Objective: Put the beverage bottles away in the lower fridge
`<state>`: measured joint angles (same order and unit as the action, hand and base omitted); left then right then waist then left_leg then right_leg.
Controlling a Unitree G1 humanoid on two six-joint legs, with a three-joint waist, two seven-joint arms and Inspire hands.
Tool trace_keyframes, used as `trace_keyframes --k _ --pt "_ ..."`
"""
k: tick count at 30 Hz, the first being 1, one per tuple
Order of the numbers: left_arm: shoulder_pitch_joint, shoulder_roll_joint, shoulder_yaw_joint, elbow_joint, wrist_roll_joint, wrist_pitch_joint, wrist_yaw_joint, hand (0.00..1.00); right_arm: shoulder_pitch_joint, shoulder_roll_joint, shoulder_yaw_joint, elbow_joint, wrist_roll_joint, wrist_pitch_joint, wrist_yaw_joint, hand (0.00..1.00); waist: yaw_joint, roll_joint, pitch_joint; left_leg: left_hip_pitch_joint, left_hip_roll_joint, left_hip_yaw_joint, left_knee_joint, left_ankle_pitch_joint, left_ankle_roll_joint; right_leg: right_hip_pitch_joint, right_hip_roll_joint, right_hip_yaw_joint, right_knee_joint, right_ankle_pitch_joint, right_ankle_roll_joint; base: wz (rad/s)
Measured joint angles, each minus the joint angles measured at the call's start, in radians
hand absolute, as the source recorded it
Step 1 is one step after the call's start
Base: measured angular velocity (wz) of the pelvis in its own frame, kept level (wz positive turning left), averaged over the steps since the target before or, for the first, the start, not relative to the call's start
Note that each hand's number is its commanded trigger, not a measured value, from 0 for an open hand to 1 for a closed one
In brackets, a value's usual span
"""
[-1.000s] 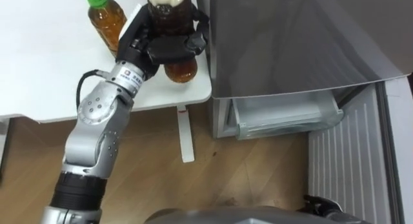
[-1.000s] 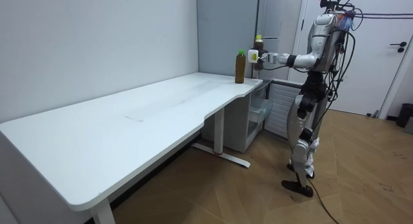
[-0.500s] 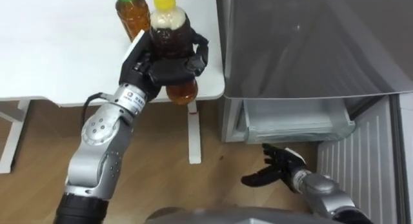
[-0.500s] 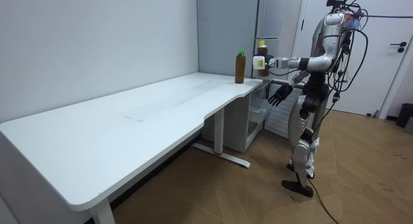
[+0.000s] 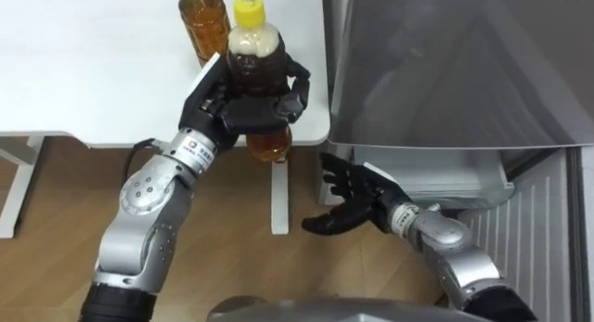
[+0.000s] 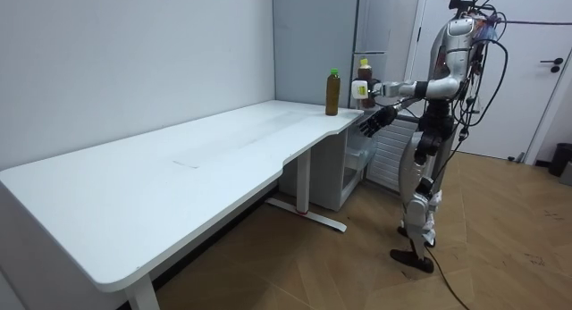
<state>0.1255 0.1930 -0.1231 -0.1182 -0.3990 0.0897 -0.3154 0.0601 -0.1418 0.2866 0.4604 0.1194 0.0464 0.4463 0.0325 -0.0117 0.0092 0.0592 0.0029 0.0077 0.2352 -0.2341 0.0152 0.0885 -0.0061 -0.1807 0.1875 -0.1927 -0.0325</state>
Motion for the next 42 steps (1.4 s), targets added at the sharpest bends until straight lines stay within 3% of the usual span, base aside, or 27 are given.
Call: trace_keyframes --k 6,10,16,26,39,42 --pt "0.004 0.011 -0.01 0.002 -0.004 0.0 -0.042 1.0 0.001 -0.03 0.009 -0.097 0.121 0.013 0.124 0.0 0.004 -0.004 0.0053 -0.016 0.0 0.0 0.003 0.0 0.0 -0.014 -0.001 0.001 0.001 0.0 0.0 0.0" --pt "0.011 0.01 -0.038 0.002 -0.004 0.0 -0.046 1.0 0.002 -0.035 0.028 -0.138 0.185 0.051 0.19 0.0 0.006 -0.006 0.0054 -0.026 -0.001 -0.002 0.004 0.0 0.0 -0.025 -0.002 0.0 0.002 0.0 0.001 0.0" --pt "0.011 -0.007 -0.064 0.025 -0.004 0.0 -0.07 1.0 0.002 -0.054 0.037 -0.167 0.22 0.061 0.261 0.0 0.029 -0.016 0.0065 -0.008 0.0 -0.003 -0.001 0.0 0.0 -0.016 0.001 0.006 0.005 0.0 0.001 -0.04" --pt "0.011 -0.004 -0.088 0.066 -0.033 -0.008 -0.081 1.0 0.002 -0.056 0.042 -0.178 0.293 0.076 0.267 0.0 0.052 -0.02 0.0068 -0.033 -0.002 0.001 0.005 0.0 0.001 -0.036 -0.003 0.002 0.019 -0.002 0.003 0.0" --pt "0.012 0.007 -0.091 0.088 -0.08 -0.01 -0.076 1.0 0.002 -0.057 0.068 -0.183 0.373 0.086 0.22 0.0 0.05 -0.019 0.0044 -0.048 -0.01 0.003 0.019 0.002 0.004 -0.054 -0.01 -0.003 0.034 -0.003 0.005 0.0" --pt "0.012 0.01 -0.099 0.119 -0.104 -0.037 -0.08 1.0 0.002 -0.057 0.069 -0.182 0.394 0.087 0.215 0.0 0.049 -0.019 0.0039 -0.044 -0.01 0.002 0.019 0.002 0.004 -0.05 -0.011 -0.007 0.035 -0.003 0.005 0.0"
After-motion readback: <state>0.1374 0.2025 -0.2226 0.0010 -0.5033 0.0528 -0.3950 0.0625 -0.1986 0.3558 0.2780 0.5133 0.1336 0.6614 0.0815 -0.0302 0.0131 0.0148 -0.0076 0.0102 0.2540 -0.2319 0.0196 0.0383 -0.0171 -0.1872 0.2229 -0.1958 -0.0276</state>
